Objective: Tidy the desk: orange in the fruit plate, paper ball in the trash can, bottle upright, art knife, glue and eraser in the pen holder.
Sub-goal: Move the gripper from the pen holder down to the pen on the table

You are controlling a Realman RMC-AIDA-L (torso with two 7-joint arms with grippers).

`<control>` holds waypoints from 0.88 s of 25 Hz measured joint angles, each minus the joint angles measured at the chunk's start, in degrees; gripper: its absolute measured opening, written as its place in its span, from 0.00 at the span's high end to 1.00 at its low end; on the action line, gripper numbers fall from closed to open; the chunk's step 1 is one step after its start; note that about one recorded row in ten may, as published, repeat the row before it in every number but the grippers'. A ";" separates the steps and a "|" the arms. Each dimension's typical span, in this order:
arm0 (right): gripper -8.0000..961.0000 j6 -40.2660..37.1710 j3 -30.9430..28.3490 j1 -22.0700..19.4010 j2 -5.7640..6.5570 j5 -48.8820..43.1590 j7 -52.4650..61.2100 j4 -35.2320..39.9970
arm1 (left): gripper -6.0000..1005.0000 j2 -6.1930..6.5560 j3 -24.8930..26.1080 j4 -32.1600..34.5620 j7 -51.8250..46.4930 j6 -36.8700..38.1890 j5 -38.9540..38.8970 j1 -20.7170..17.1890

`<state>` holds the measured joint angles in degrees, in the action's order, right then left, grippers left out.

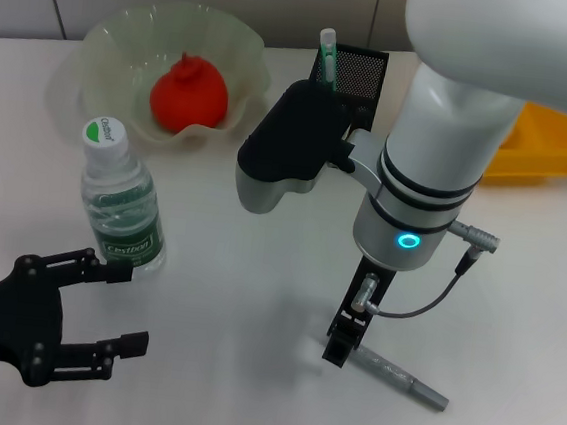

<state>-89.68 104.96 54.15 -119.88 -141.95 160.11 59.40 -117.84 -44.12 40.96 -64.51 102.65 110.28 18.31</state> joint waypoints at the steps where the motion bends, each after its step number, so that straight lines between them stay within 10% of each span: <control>1: 0.49 0.02 0.15 0.07 0.00 0.18 0.06 -0.18 | 0.20 0.02 0.00 0.00 0.00 0.00 0.07 -0.05; 19: 0.54 2.33 3.91 1.55 0.00 0.49 2.53 -2.74 | 0.20 -0.04 0.26 0.00 0.00 -0.53 0.20 -0.80; 22: 0.78 2.33 4.45 1.60 0.00 0.54 2.92 -2.88 | 0.20 -0.03 0.29 0.00 0.00 -0.53 0.20 -0.82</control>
<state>-87.36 109.41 55.75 -119.88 -141.41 163.03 56.52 -117.88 -43.83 40.96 -64.51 102.12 110.48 17.50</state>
